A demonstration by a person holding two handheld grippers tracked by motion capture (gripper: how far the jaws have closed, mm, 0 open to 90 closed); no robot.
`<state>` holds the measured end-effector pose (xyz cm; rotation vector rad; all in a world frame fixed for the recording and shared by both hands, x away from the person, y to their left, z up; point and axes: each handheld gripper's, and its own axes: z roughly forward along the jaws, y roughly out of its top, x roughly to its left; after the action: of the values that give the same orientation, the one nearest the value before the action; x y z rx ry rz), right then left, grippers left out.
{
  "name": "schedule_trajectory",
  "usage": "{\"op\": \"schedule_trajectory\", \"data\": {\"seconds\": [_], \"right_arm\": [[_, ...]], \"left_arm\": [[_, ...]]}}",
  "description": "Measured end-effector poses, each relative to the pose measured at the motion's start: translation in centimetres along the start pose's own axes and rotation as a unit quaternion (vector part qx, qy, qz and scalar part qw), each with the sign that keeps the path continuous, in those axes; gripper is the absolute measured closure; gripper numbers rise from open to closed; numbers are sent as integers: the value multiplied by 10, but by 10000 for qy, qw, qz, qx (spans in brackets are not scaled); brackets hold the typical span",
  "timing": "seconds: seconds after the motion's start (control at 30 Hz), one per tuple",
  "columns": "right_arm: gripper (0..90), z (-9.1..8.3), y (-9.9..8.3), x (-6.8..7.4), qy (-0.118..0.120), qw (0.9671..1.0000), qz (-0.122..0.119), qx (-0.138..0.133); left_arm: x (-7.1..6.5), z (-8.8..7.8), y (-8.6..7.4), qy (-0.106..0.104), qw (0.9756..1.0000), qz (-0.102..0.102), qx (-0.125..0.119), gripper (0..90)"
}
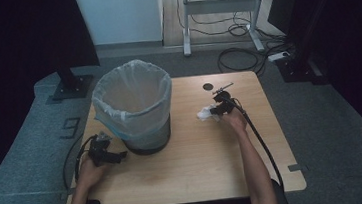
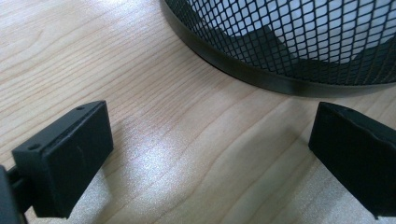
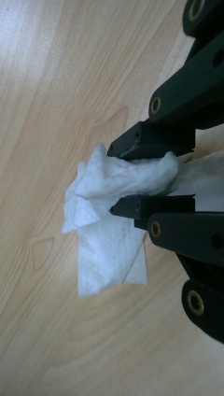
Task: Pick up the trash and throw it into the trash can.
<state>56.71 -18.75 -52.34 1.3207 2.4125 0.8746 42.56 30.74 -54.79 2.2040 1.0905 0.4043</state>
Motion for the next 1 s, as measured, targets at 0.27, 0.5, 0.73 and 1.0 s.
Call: {"op": "schedule_trajectory", "data": {"seconds": [0.27, 0.5, 0.73, 1.0], "right_arm": [[727, -22, 0, 10, 260, 9994, -151, -141], [727, -42, 6, 23, 480, 9982, -298, -197], [726, -58, 11, 34, 657, 9968, -425, -169], [721, -88, 27, 50, 792, 9948, -570, -277]], "left_arm": [[0, 0, 0, -9, 10000, -5, 21, 0], [-1, 0, 0, 13, 10000, -2, 6, 0], [-1, 0, 0, 13, 10000, -3, 6, 0], [-1, 0, 0, 13, 10000, -1, 8, 0]]}}
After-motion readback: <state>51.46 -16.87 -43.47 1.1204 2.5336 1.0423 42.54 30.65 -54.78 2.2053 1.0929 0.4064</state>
